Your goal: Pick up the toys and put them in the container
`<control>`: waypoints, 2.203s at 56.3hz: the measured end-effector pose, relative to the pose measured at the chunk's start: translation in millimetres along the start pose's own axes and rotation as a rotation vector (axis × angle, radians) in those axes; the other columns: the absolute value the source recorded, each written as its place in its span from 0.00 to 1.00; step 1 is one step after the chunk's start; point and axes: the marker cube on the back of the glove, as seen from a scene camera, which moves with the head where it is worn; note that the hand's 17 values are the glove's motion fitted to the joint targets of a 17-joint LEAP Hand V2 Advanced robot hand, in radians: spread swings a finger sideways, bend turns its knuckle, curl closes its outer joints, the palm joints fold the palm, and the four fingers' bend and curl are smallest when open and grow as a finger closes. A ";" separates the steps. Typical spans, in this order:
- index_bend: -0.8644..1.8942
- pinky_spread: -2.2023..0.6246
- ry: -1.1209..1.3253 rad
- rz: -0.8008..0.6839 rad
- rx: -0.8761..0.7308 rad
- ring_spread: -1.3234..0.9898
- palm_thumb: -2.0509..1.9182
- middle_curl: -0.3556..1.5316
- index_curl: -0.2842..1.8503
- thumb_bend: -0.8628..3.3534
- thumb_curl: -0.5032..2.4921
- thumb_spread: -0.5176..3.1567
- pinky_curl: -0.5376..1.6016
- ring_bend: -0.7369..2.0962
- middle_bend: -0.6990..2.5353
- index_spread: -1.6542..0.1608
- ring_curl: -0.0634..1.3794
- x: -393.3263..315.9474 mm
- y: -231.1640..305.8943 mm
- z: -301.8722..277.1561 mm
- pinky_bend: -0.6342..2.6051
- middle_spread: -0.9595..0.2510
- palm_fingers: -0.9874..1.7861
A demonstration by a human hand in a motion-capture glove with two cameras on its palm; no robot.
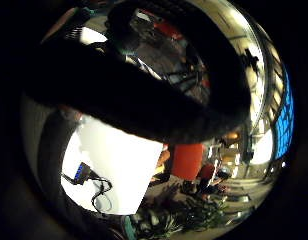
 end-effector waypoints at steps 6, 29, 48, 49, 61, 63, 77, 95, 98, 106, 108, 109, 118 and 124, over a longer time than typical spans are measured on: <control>0.36 0.80 -0.016 0.152 -0.064 0.50 0.55 0.48 0.31 0.20 0.30 0.49 0.42 0.39 0.31 0.74 0.36 68.7 14.6 22.5 0.50 0.78 0.36; 0.37 0.79 -0.097 0.367 -0.318 0.50 0.58 0.45 0.30 0.21 0.29 0.50 0.43 0.39 0.28 0.74 0.35 165.8 48.4 146.4 0.53 0.79 0.37; 0.45 0.72 -0.072 0.462 -0.082 0.50 0.67 0.40 0.34 0.25 0.32 0.55 0.42 0.47 0.27 0.74 0.36 156.4 31.5 184.2 0.56 0.76 0.53; 0.45 0.71 -0.058 0.453 -0.068 0.50 0.67 0.40 0.34 0.26 0.32 0.56 0.42 0.48 0.27 0.74 0.37 155.5 31.8 182.9 0.55 0.76 0.54; 0.47 0.67 -0.134 0.297 0.103 0.43 0.72 0.48 0.40 0.26 0.38 0.48 0.43 0.56 0.35 0.73 0.45 133.3 28.2 118.6 0.54 0.64 0.65; 0.48 0.66 -0.136 0.257 0.113 0.43 0.72 0.50 0.42 0.26 0.39 0.47 0.44 0.57 0.35 0.73 0.47 125.1 25.1 99.9 0.54 0.62 0.65; 0.50 0.65 -0.110 -0.009 0.266 0.40 0.73 0.59 0.51 0.25 0.44 0.41 0.46 0.60 0.39 0.72 0.52 -7.0 -7.2 -9.0 0.56 0.55 0.62; 0.53 0.65 -0.132 -0.214 0.213 0.38 0.72 0.70 0.61 0.25 0.49 0.37 0.47 0.61 0.40 0.71 0.56 -161.2 -49.7 -31.4 0.58 0.49 0.59; 0.54 0.65 -0.107 -0.214 0.205 0.38 0.72 0.71 0.63 0.25 0.50 0.36 0.47 0.62 0.41 0.70 0.57 -170.3 -55.0 -25.0 0.58 0.49 0.59; 0.54 0.65 -0.085 -0.234 0.187 0.38 0.72 0.75 0.66 0.25 0.52 0.35 0.47 0.62 0.41 0.70 0.58 -180.5 -58.4 -20.8 0.59 0.47 0.58; 0.54 0.65 -0.071 -0.215 0.181 0.38 0.72 0.75 0.67 0.25 0.53 0.35 0.47 0.62 0.41 0.70 0.59 -177.7 -60.8 -20.8 0.59 0.47 0.58; 0.54 0.65 -0.070 -0.208 0.172 0.38 0.72 0.76 0.67 0.25 0.53 0.34 0.47 0.62 0.41 0.70 0.59 -176.1 -61.6 -20.6 0.59 0.46 0.58; 0.45 0.68 -0.098 -0.138 -0.023 0.42 0.68 0.72 0.64 0.24 0.51 0.40 0.49 0.58 0.31 0.71 0.58 -155.6 -63.5 -12.5 0.63 0.52 0.35; 0.36 0.73 -0.071 -0.145 -0.037 0.47 0.63 0.64 0.55 0.20 0.45 0.45 0.48 0.50 0.24 0.71 0.52 -144.9 -56.2 -8.2 0.64 0.65 0.25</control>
